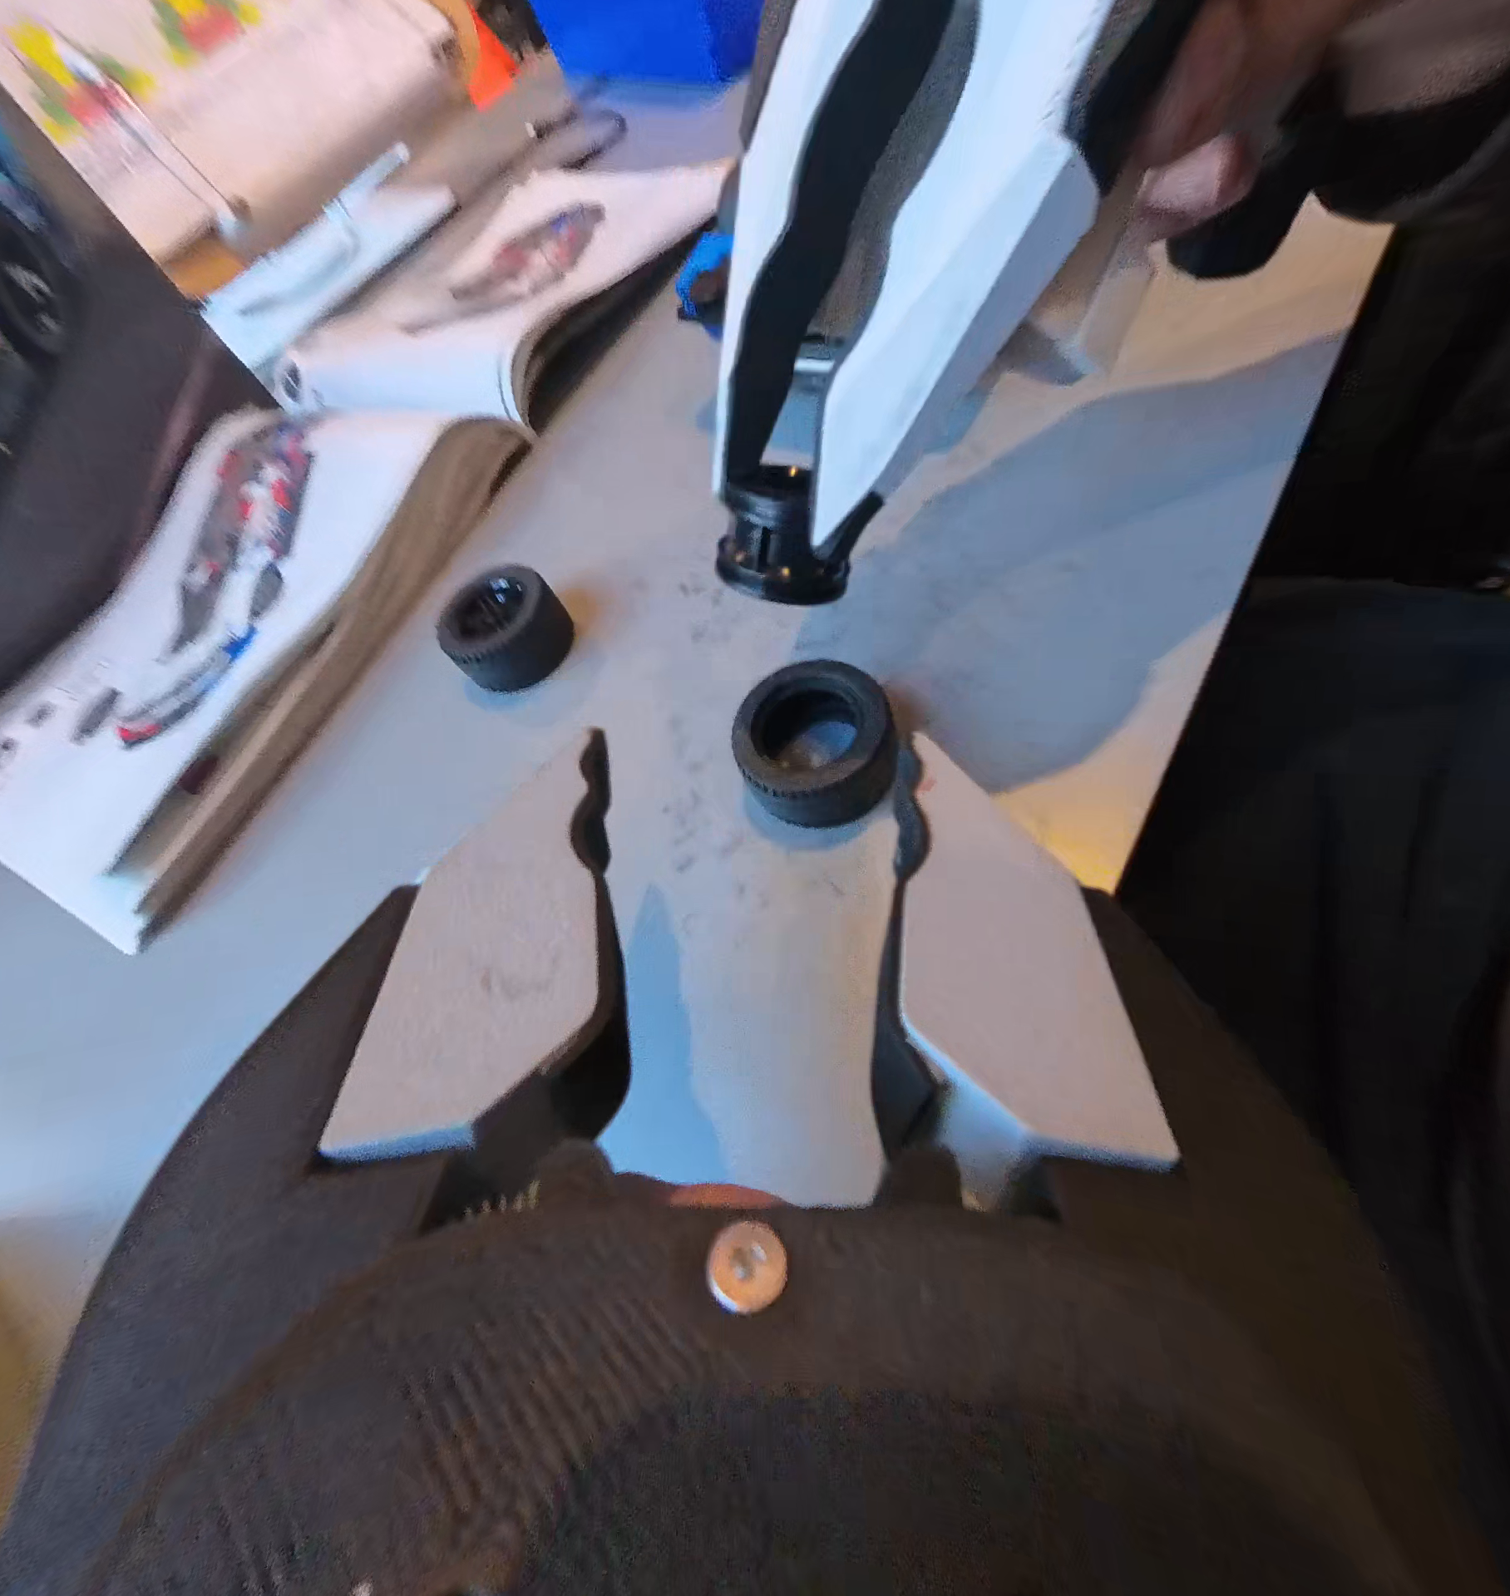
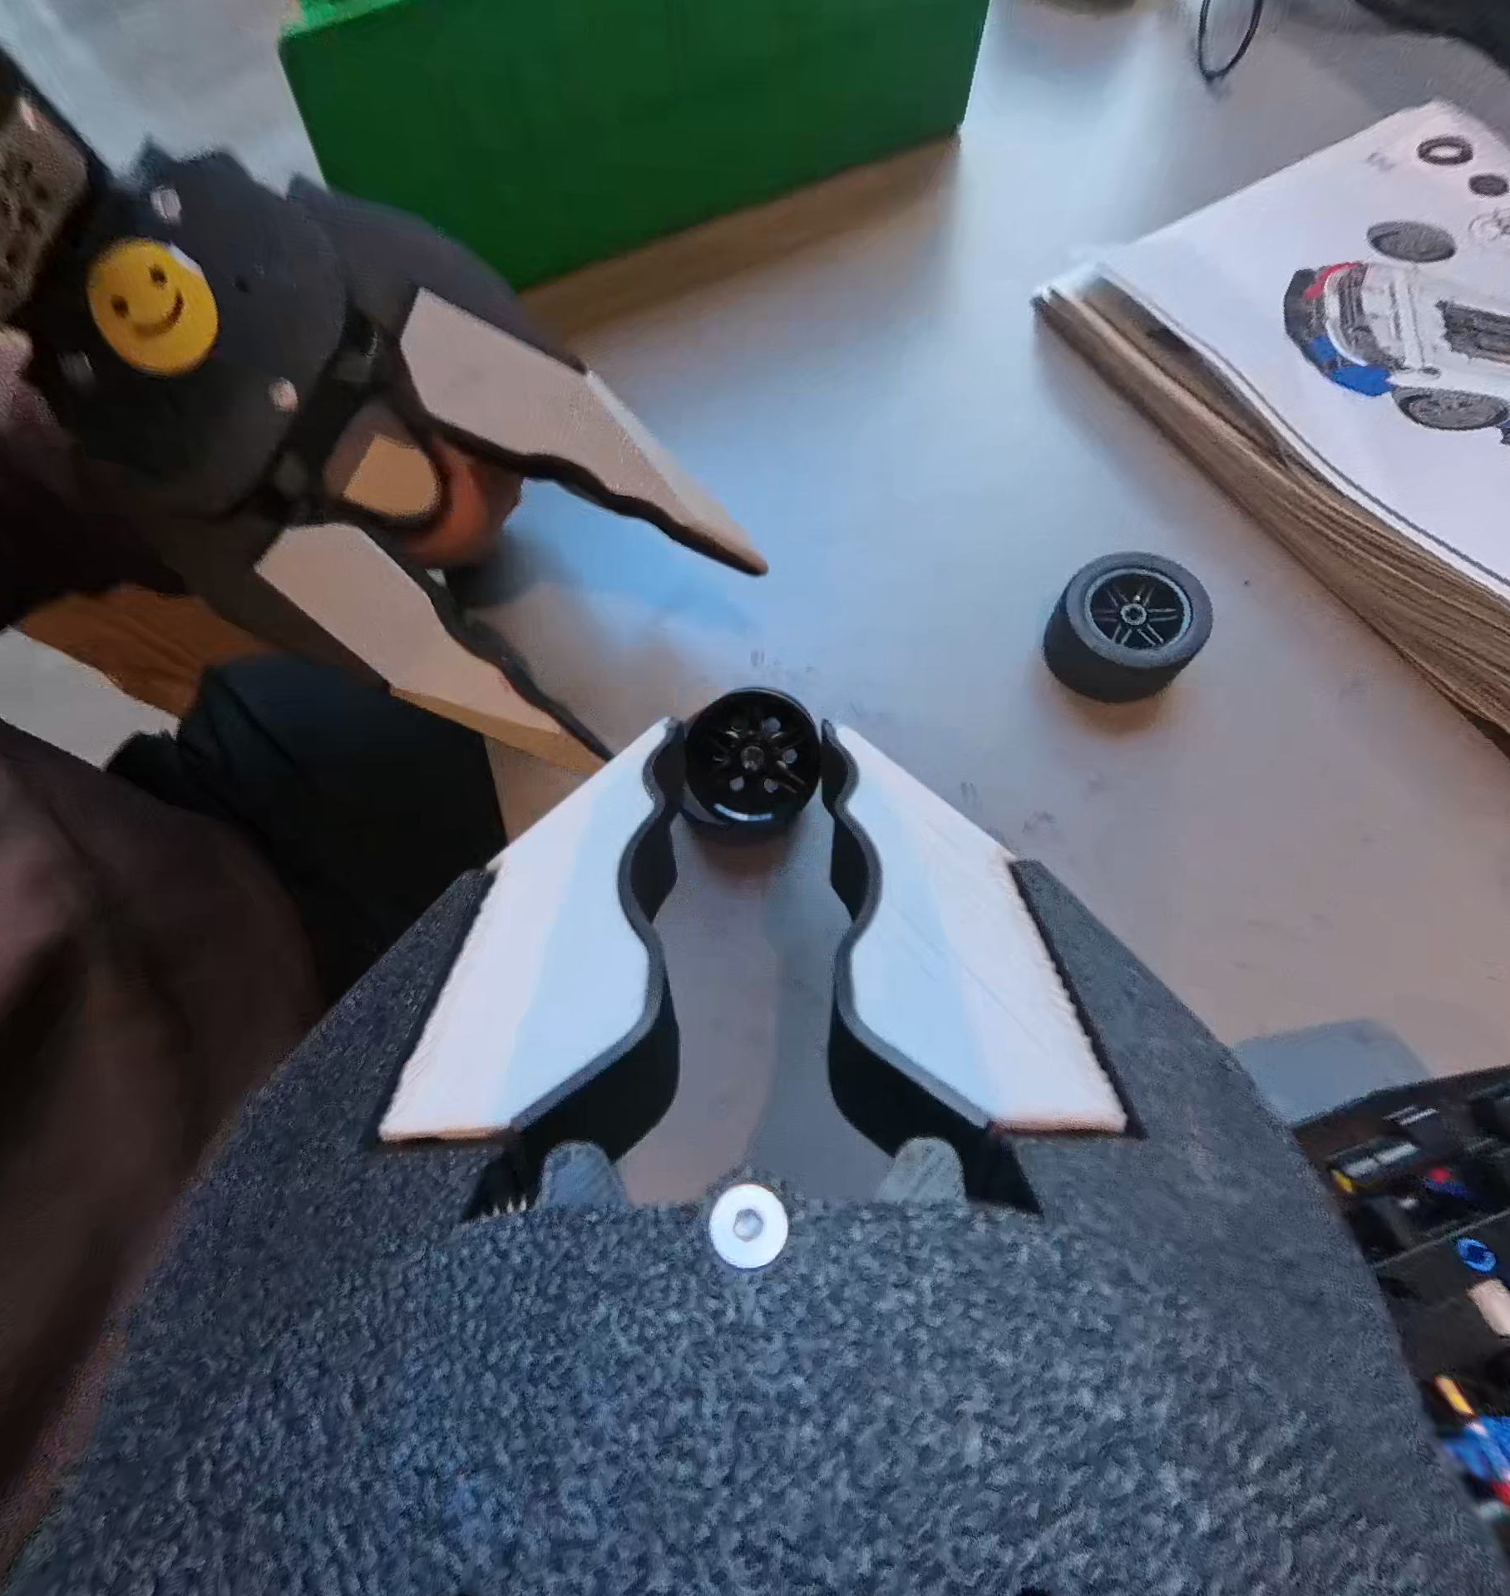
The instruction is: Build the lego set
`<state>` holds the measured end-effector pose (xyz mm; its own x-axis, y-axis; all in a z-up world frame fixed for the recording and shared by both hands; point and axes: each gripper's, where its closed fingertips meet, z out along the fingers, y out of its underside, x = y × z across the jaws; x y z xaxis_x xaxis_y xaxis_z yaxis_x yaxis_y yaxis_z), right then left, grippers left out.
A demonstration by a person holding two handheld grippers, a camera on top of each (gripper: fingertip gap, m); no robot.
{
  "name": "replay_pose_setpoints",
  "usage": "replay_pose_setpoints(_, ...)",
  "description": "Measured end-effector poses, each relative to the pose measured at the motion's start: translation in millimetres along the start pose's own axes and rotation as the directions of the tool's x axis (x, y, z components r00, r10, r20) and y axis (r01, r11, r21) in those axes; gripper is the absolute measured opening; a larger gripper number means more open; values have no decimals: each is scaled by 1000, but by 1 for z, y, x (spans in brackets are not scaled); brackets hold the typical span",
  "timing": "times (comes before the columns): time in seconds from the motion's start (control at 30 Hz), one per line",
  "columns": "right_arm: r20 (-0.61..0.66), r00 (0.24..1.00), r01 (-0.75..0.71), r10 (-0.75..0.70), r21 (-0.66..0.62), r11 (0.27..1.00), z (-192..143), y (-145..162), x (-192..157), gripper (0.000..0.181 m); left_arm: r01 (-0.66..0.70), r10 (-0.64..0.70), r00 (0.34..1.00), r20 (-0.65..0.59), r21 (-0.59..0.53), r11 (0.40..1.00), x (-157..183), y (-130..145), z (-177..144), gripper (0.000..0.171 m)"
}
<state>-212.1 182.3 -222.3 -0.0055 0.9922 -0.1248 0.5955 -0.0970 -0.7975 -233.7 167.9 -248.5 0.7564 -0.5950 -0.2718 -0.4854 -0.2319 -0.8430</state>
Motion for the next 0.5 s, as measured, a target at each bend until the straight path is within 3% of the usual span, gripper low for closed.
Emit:
replay_pose_setpoints(0.17,17,998,65,-63,-118,991,6,6,-3,27,46,-59,983,-172,-80,996,16,10,7,60)
replay_pose_setpoints(0.33,44,989,148,-142,-218,964,18,11,-8,26,66,-103,968,-230,-164,984,14,18,21,55)
replay_pose_setpoints(0.5,62,974,226,-218,-326,918,31,20,-8,26,-8,-48,964,-260,-207,978,15,27,26,44)
